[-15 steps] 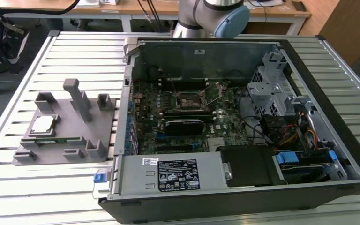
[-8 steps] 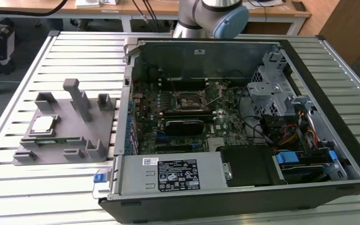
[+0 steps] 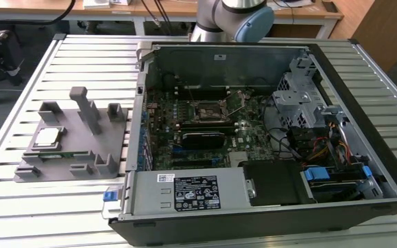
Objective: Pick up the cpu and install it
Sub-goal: 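Reach for the cpu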
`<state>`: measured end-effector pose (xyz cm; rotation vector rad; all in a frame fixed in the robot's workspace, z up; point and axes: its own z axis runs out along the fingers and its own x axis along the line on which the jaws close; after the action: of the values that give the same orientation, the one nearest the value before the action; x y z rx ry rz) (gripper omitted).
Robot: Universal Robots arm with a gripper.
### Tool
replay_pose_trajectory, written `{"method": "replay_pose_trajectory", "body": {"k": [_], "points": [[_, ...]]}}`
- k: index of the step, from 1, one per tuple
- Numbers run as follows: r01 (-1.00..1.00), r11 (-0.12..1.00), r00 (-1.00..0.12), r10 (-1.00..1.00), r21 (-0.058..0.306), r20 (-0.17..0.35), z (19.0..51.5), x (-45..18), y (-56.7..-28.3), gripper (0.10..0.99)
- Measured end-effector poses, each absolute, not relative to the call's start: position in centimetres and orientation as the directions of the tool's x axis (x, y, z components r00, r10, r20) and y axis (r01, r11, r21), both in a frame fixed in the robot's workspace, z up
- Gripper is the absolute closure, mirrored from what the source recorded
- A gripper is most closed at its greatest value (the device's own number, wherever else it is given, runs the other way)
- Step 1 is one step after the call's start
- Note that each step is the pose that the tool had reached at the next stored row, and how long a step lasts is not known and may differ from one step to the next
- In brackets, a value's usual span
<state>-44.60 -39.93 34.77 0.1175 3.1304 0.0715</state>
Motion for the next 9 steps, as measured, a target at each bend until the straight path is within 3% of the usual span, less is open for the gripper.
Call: {"method": "replay_pose_trajectory", "body": {"k": [1, 2, 4, 5, 6, 8, 9], "points": [[0.075, 0.996, -0.997, 0.075, 0.046, -0.006, 34.6, -44.6, -40.0, 0.447], [0.074, 0.996, -0.997, 0.074, 0.047, -0.007, 34.5, -44.6, -40.1, 0.447], [0.066, 0.997, -0.998, 0.066, 0.049, -0.006, 34.1, -44.6, -40.1, 0.329], [0.054, 0.997, -0.998, 0.055, 0.049, -0.006, 34.0, -44.6, -40.1, 0.329], [0.040, 0.998, -0.999, 0.040, 0.049, -0.006, 33.8, -44.6, -40.1, 0.271], [0.010, 0.999, -1.000, 0.010, 0.049, -0.006, 33.6, -44.6, -40.1, 0.271], [-0.007, 0.999, -1.000, -0.006, 0.050, -0.006, 33.5, -44.6, -40.1, 0.208]]}}
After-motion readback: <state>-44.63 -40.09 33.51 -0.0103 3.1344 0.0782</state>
